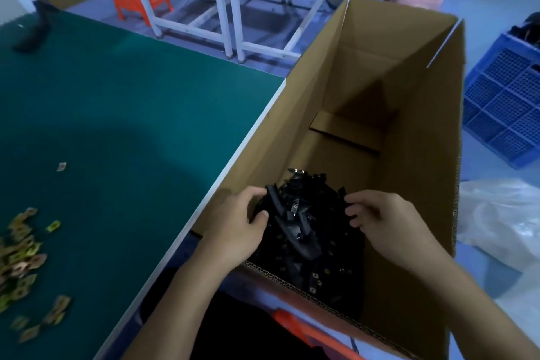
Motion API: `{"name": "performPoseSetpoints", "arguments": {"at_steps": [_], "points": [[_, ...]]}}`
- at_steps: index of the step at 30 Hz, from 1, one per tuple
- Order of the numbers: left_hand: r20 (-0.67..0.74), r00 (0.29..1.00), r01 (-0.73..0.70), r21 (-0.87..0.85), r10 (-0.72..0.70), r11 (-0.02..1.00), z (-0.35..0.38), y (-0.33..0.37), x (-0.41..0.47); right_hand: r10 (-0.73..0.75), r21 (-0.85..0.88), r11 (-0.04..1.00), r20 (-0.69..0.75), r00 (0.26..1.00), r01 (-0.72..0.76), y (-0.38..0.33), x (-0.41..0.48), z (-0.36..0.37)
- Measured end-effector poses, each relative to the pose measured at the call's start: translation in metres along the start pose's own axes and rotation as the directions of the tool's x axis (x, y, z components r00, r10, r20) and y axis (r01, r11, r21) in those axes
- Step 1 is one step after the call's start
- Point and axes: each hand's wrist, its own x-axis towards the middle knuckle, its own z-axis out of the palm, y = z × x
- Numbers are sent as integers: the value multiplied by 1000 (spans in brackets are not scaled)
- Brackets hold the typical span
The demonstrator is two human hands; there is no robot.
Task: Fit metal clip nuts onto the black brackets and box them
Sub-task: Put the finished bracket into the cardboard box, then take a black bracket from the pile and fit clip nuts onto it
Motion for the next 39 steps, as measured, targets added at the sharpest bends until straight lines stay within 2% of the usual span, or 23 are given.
{"name": "performPoseSetpoints", "arguments": {"at_steps": [3, 6, 9, 12, 14, 17, 21, 23, 24, 26, 28, 31, 34, 37, 39], "points": [[50, 997, -49, -139, 56, 989, -15, 6, -21, -61, 7, 998, 11, 998, 61, -25, -3, 6], [29, 991, -115, -323, 131, 939, -38, 16, -52, -162, 50, 986, 14, 987, 161, -60, -8, 17], [-161, 978, -192, -426, 135, 884, -69, 17, -81, -322, 126, 940, 19, 947, 317, -108, -13, 39], [-407, 911, -248, -400, 72, 882, -108, -3, -104, -530, 227, 830, 39, 847, 509, -171, -25, 73], [-573, 818, -271, -322, 41, 907, -135, -28, -121, -658, 276, 740, 109, 745, 613, -213, -35, 103], [-747, 661, -183, -248, -68, 951, -167, -72, -146, -788, 370, 614, 234, 570, 697, -272, -52, 157], [-908, 363, -43, -242, -210, 969, -204, -132, -186, -870, 391, 460, 379, 316, 797, -334, -75, 238], [-932, 215, 61, -287, -293, 956, -223, -160, -203, -855, 321, 422, 453, 254, 848, -358, -79, 280], [-931, 159, 119, -311, -328, 943, -233, -173, -209, -836, 280, 419, 489, 247, 864, -371, -79, 298], [-918, 118, 244, -342, -378, 907, -251, -195, -214, -818, 193, 416, 506, 273, 889, -394, -77, 331], [-903, 140, 342, -340, -406, 876, -269, -212, -209, -824, 120, 437, 450, 344, 891, -416, -69, 355], [-884, 215, 456, -284, -415, 843, -292, -226, -191, -803, 27, 524, 350, 483, 851, -445, -49, 373], [-855, 242, 574, -254, -458, 778, -306, -233, -172, -760, -98, 562, 330, 560, 821, -465, -33, 384], [-847, 277, 627, -197, -453, 753, -308, -233, -156, -772, -6, 577, 322, 548, 816, -472, -22, 388], [-873, 285, 572, -176, -396, 801, -306, -229, -151, -799, 79, 563, 307, 518, 822, -469, -20, 385]]}}
